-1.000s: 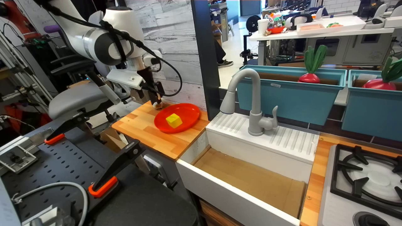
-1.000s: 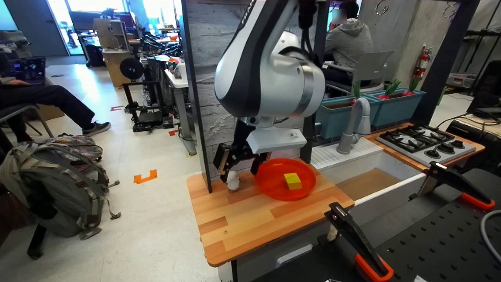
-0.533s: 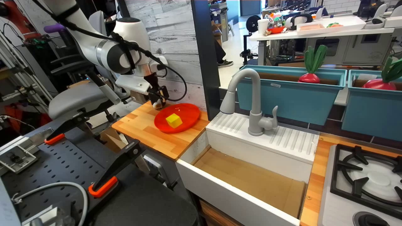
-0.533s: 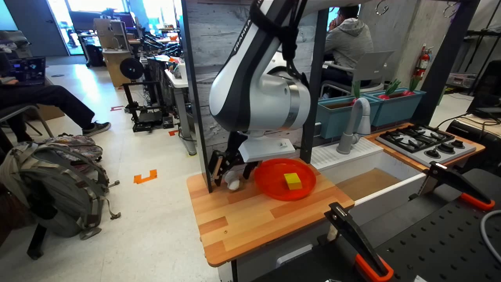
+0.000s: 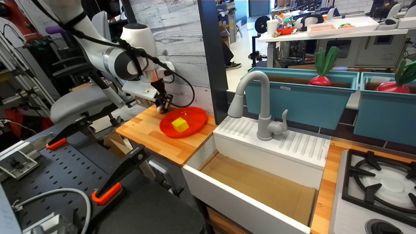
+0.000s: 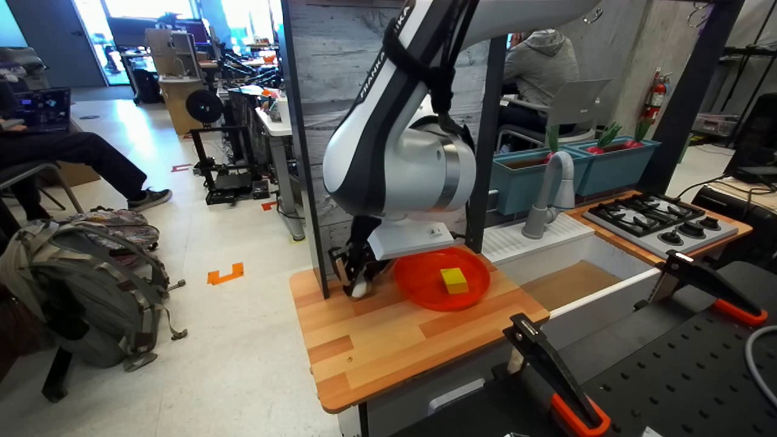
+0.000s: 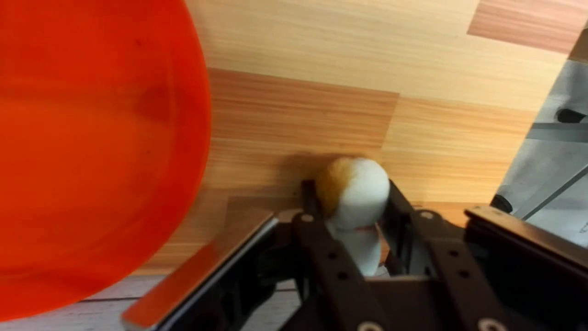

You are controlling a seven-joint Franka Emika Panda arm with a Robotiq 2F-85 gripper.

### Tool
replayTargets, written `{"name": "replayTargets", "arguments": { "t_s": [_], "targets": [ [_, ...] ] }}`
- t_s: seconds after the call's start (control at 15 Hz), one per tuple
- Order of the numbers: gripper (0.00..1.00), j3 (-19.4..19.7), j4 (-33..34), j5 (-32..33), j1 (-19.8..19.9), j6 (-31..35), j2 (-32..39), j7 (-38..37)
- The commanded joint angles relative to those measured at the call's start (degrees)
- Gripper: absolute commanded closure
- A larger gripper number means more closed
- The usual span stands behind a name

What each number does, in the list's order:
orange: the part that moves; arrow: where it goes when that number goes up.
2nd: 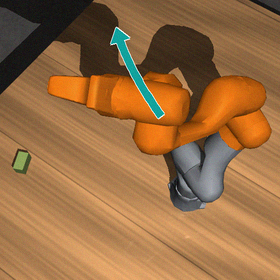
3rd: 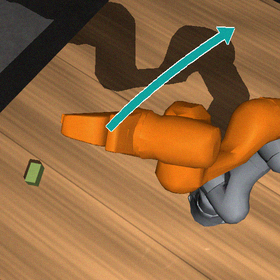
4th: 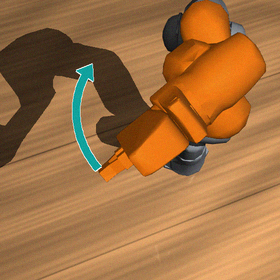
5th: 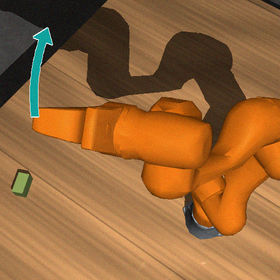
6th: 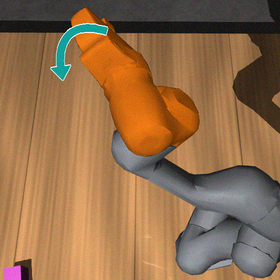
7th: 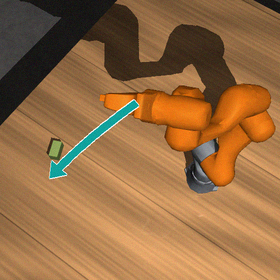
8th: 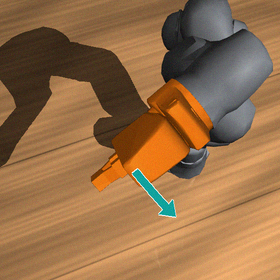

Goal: Move the white object to the right

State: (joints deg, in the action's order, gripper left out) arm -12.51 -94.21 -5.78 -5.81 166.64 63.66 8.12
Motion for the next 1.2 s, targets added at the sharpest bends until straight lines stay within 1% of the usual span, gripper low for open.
{"name": "replayTargets", "arguments": {
  "t_s": [0.0, 0.07, 0.13, 0.2, 0.33, 0.4, 0.53, 0.67, 0.8, 0.93, 1.13],
  "targets": [
    [0.95, -1.45, -0.36, 1.34, 1.40, 0.66, -0.36, 0.03],
    [0.99, -1.36, -1.81, 1.40, 1.33, 0.92, -1.40, -0.08],
    [0.99, -1.69, -3.58, 1.57, 1.55, 0.72, -2.61, 0.31],
    [0.95, -1.67, -5.45, 1.86, 1.40, 1.39, -3.86, 0.50],
    [0.98, -1.38, -9.83, 2.52, 1.00, 1.22, -7.30, 0.05],
    [0.96, -1.57, -11.86, 2.76, 1.19, 0.76, -8.95, 0.08],
    [0.96, -1.81, -17.24, 3.42, 1.72, 0.26, -13.34, 0.48],
    [0.96, -1.11, -22.63, 3.65, 1.75, -1.07, -18.17, 0.08],
    [0.96, 0.19, -28.12, 3.66, 1.68, -0.82, -23.07, -0.58],
    [0.96, 0.63, -32.91, 3.34, 3.29, 0.21, -27.31, -0.04],
    [0.96, 1.53, -38.48, 2.08, 7.23, 0.70, -32.64, 0.16]
  ]
}}
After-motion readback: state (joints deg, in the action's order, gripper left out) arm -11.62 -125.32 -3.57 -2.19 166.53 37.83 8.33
